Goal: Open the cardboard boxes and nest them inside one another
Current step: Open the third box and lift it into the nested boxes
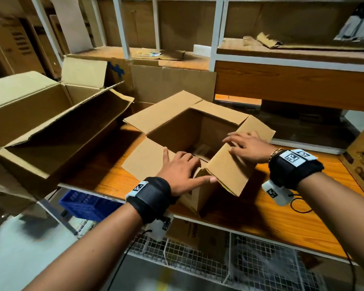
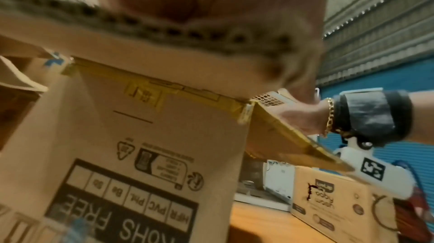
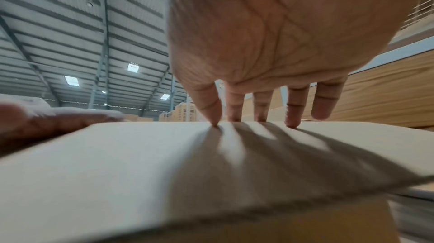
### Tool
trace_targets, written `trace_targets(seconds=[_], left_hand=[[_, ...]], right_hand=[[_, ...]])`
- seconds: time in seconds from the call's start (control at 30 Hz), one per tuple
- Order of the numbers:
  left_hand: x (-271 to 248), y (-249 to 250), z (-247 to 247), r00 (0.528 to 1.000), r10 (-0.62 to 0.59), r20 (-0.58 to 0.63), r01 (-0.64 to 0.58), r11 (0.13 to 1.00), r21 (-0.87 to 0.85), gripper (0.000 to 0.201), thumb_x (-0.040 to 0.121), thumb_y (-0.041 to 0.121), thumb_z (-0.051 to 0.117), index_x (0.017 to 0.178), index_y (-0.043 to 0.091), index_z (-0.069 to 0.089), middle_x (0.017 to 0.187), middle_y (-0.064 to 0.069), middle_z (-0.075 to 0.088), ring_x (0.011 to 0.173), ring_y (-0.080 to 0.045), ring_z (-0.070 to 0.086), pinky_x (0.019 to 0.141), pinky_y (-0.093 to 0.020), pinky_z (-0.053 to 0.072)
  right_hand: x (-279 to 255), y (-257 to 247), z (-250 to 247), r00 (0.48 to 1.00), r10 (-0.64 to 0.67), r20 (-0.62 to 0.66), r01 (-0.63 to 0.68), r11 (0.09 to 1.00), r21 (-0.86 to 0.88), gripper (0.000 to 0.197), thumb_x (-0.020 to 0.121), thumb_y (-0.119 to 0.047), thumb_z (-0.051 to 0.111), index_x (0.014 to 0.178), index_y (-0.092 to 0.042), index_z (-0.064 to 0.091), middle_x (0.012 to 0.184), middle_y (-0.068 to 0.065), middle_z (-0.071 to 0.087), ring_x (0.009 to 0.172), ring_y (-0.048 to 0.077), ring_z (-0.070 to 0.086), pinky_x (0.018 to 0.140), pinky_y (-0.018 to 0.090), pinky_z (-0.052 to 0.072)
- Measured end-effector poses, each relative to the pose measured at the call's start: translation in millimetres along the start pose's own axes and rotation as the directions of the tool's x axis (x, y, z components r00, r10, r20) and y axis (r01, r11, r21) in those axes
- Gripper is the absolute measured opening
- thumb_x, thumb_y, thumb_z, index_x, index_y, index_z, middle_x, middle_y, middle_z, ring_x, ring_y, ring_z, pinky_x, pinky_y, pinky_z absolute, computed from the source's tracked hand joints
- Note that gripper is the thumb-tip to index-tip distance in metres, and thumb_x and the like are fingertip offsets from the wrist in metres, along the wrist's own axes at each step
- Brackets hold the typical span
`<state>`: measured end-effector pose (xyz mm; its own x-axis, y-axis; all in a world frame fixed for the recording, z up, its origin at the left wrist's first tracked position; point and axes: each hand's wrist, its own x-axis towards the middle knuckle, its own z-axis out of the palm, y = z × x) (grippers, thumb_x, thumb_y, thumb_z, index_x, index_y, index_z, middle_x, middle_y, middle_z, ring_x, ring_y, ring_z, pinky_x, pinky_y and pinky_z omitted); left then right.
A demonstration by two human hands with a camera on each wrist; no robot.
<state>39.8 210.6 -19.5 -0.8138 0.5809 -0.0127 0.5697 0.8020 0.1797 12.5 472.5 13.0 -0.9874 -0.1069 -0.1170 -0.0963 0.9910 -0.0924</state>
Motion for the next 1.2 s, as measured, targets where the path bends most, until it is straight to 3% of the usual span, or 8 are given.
trace_targets(seconds=[0.13,0.23,0.3,0.47,0.57,0.77,0.97,1.2], left_hand=[[-1.3,-33.9,-9.7,1.0,-0.027,0.007,0.028,0.999,-0.035,0.085,0.062,0.097,0.013,0.1,0.031,0.052,0.129,0.003,0.053,0.136,-0.02,0.032,0.115,-0.06,-0.003],[-6.7,-69.7,-21.4,0.997,-0.077,0.029,0.076,0.997,0.017,0.11,0.047,0.104,0.021,0.116,0.026,0.06,0.149,-0.005,0.04,0.143,-0.02,0.023,0.119,-0.049,0.003],[-10.0,-79.3,-35.9,0.982,-0.151,0.117,0.144,0.987,0.067,0.117,0.048,0.098,0.035,0.136,0.022,0.051,0.156,-0.006,0.03,0.147,-0.018,0.016,0.12,-0.042,0.004],[3.6,-37.9,-51.7,0.939,-0.266,0.219,0.231,0.958,0.17,0.087,0.079,0.056,0.058,0.152,0.022,0.024,0.154,-0.003,0.036,0.142,-0.023,0.031,0.118,-0.049,0.013],[16.5,-0.7,-27.1,0.959,-0.248,0.139,0.23,0.964,0.13,0.074,0.081,0.058,0.058,0.141,0.022,0.033,0.14,-0.005,0.048,0.127,-0.027,0.048,0.103,-0.049,0.034],[17.7,14.7,12.8,0.931,-0.23,-0.282,0.287,0.94,0.182,0.067,0.072,0.082,0.046,0.111,0.027,0.046,0.113,0.002,0.058,0.104,-0.021,0.051,0.088,-0.047,0.032],[21.0,4.0,20.5,0.915,-0.226,-0.334,0.296,0.938,0.178,0.059,0.076,0.075,0.051,0.11,0.028,0.044,0.112,0.003,0.057,0.104,-0.02,0.049,0.091,-0.047,0.029],[23.9,0.9,24.6,0.911,-0.211,-0.355,0.293,0.936,0.196,0.059,0.077,0.077,0.049,0.11,0.028,0.043,0.113,0.004,0.057,0.105,-0.019,0.049,0.092,-0.046,0.028]], right_hand=[[-1.9,6.9,-5.6,0.998,0.044,-0.042,-0.045,0.999,-0.031,0.058,0.09,-0.073,0.038,0.143,-0.049,0.038,0.157,-0.01,0.03,0.137,0.028,0.025,0.105,0.047,0.026],[-9.9,3.3,-0.1,0.996,0.024,-0.089,-0.028,0.998,-0.049,0.061,0.088,-0.074,0.042,0.143,-0.048,0.038,0.154,-0.008,0.035,0.137,0.027,0.026,0.107,0.047,0.025],[-16.0,-1.2,9.1,0.989,-0.019,-0.146,0.002,0.993,-0.116,0.062,0.087,-0.073,0.044,0.143,-0.048,0.037,0.15,-0.008,0.039,0.134,0.025,0.028,0.107,0.048,0.025],[-20.5,-27.1,18.3,0.956,-0.119,-0.267,0.057,0.972,-0.23,0.06,0.086,-0.073,0.045,0.139,-0.046,0.046,0.141,-0.013,0.049,0.13,0.02,0.031,0.1,0.045,0.026],[-19.3,-36.1,16.5,0.956,-0.141,-0.259,0.084,0.972,-0.221,0.059,0.084,-0.072,0.048,0.136,-0.042,0.05,0.141,-0.011,0.05,0.137,0.02,0.027,0.105,0.046,0.02],[-8.9,-35.8,20.2,0.984,-0.122,-0.132,0.084,0.961,-0.262,0.072,0.084,-0.081,0.029,0.141,-0.039,0.042,0.153,-0.008,0.04,0.15,0.024,0.007,0.116,0.054,0.005],[-11.5,-2.4,-8.6,0.917,-0.108,-0.384,-0.078,0.895,-0.439,0.073,0.084,-0.078,0.023,0.125,-0.034,0.063,0.159,-0.003,0.032,0.15,0.03,0.006,0.116,0.053,0.006],[-11.9,58.3,2.3,0.93,0.246,-0.274,-0.334,0.877,-0.346,0.096,0.074,-0.092,0.006,0.146,-0.038,0.039,0.164,-0.002,0.018,0.144,0.044,0.017,0.115,0.058,-0.001]])
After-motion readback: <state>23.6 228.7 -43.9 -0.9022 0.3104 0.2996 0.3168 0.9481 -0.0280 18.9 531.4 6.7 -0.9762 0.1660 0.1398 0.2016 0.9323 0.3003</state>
